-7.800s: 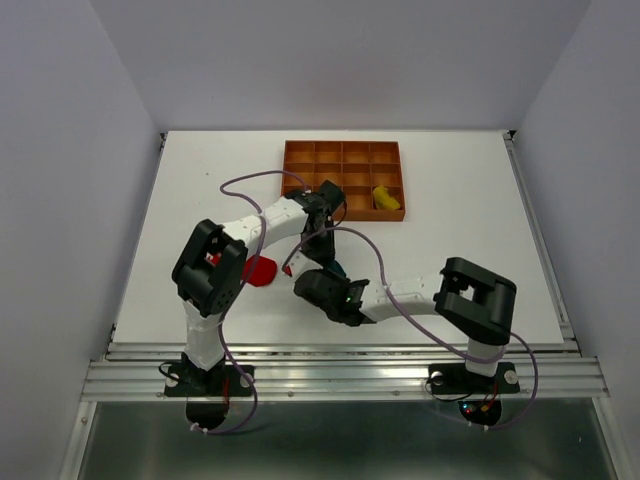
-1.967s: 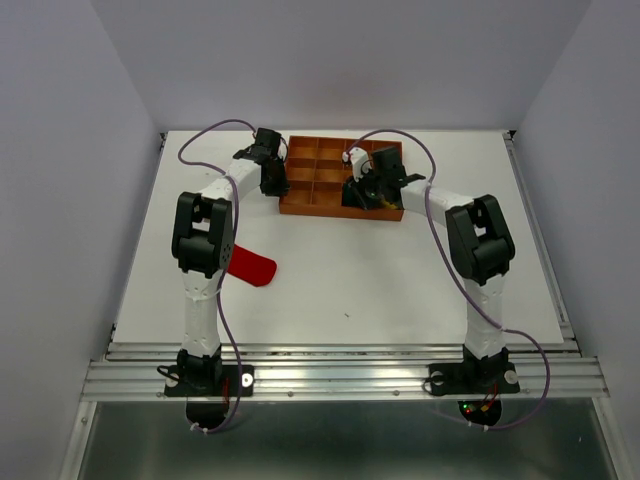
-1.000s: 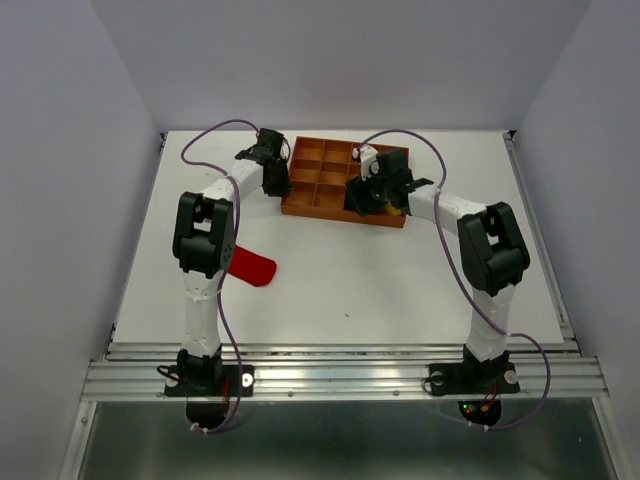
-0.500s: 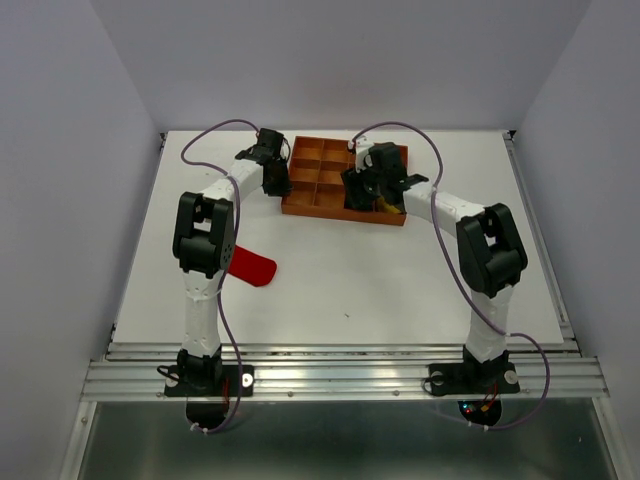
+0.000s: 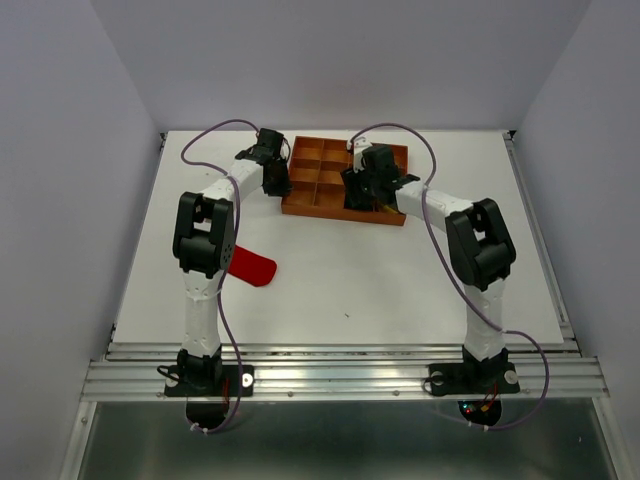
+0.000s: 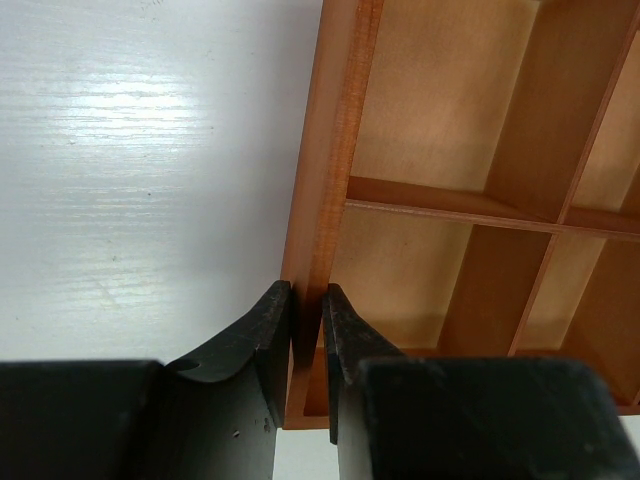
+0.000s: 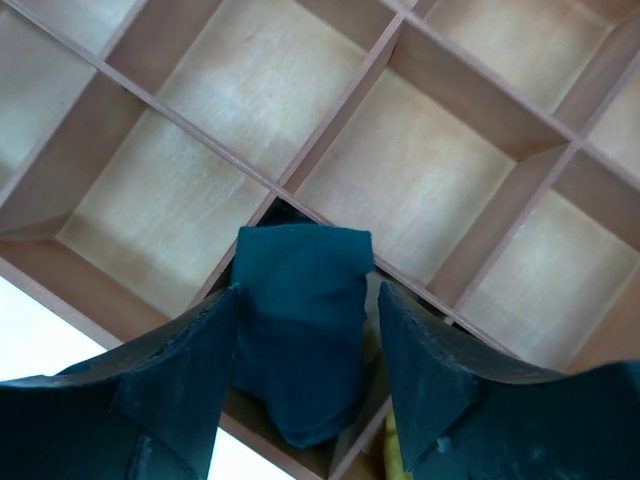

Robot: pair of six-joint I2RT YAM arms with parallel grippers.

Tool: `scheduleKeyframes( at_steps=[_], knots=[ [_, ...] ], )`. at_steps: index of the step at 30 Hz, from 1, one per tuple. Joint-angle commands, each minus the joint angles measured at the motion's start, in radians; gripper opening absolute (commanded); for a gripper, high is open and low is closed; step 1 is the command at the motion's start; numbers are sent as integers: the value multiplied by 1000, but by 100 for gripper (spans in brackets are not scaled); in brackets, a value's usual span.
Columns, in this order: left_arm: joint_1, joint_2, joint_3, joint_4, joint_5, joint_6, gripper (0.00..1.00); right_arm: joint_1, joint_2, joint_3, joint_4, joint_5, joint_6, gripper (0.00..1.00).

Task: Roll the socks
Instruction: Place the rolled socks into the container

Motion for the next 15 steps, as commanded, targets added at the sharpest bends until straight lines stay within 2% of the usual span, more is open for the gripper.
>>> scheduleKeyframes(
  at_steps=[1, 14, 15],
  knots=[
    [6, 21, 7, 23, -4, -32, 0, 20, 5, 48, 41, 17, 9, 62],
    [7, 28, 13, 19, -6, -34, 0, 39, 44, 63, 31, 58, -8, 55],
    [7, 28, 13, 19, -6, -34, 0, 39, 48, 66, 30, 63, -8, 52]
  ],
)
